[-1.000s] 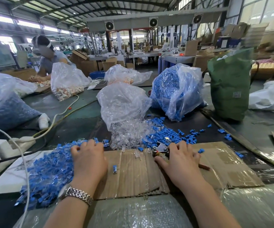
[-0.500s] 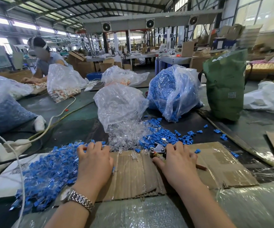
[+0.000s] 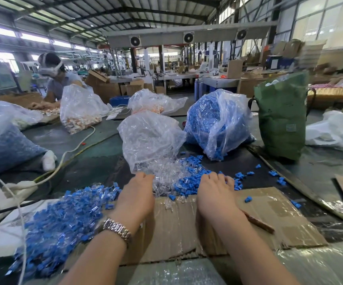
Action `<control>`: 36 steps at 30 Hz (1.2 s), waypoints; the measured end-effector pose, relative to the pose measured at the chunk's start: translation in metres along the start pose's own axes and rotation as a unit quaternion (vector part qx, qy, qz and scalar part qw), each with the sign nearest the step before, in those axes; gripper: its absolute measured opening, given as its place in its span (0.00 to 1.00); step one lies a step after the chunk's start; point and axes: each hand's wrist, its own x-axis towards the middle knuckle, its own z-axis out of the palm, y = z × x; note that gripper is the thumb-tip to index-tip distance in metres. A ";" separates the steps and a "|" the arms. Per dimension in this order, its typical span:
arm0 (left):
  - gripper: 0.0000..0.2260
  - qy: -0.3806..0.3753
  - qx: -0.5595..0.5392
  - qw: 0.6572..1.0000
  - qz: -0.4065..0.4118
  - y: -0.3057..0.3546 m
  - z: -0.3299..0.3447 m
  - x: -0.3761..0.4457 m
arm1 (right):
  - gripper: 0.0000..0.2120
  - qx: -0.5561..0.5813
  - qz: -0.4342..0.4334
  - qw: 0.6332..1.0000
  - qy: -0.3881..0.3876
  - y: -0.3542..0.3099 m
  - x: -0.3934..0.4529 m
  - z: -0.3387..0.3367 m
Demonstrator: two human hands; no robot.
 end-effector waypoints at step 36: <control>0.06 0.031 -0.491 0.869 -0.049 0.004 0.007 -0.034 | 0.03 0.290 -0.176 0.934 0.111 -0.022 -0.022 0.018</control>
